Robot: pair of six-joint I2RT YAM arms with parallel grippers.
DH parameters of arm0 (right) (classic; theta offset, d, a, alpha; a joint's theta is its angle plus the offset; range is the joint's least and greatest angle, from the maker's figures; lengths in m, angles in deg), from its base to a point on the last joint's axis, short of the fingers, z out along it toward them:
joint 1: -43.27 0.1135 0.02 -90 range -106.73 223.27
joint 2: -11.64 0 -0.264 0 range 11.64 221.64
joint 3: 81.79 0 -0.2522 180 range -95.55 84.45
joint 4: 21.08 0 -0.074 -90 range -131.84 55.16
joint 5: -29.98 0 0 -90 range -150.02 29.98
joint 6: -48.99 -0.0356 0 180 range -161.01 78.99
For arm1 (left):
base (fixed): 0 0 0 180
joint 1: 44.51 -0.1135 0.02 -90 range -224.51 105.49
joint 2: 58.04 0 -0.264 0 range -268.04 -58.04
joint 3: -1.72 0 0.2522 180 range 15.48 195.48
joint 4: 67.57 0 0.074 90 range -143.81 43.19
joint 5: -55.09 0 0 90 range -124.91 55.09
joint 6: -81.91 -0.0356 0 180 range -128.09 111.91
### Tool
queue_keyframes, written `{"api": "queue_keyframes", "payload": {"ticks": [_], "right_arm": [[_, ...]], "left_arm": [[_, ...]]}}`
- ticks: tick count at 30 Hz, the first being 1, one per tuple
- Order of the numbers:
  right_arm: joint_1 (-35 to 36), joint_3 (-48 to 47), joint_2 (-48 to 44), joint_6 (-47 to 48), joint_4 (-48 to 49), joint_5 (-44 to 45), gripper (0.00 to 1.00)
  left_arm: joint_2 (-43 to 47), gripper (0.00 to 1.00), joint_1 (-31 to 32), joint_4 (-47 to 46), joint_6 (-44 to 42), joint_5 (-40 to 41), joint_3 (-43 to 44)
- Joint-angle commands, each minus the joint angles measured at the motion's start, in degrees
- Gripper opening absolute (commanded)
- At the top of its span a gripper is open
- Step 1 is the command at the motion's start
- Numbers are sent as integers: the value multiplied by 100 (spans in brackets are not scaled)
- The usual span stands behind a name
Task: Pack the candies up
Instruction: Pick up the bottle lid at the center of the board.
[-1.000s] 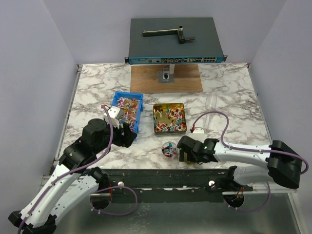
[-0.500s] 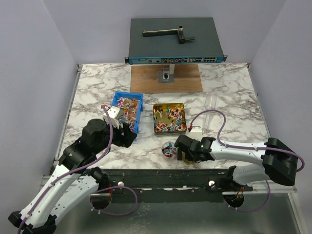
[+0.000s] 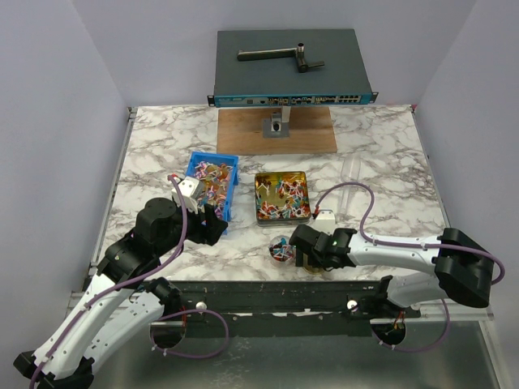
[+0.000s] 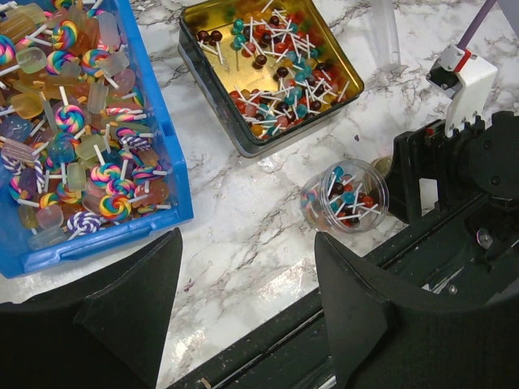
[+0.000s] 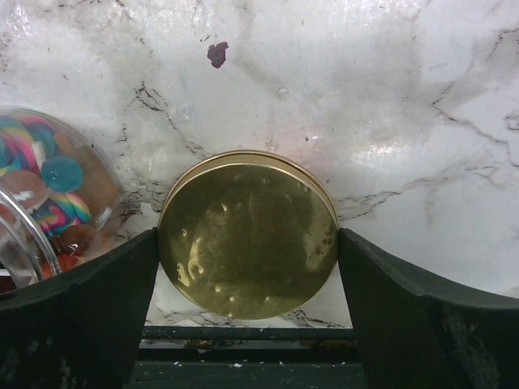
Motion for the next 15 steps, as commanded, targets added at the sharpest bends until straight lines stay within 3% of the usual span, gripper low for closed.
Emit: {"api": "queue_keyframes", "payload": {"ticks": [1,15], "right_arm": [[50,-28,96,-26,-64,269,87],[114,-444,-409,40,-734,516,74]], "left_arm": [[61,69,-24,-48,17,94,-50],[55,69,-24,-52,23,104,-50]]}}
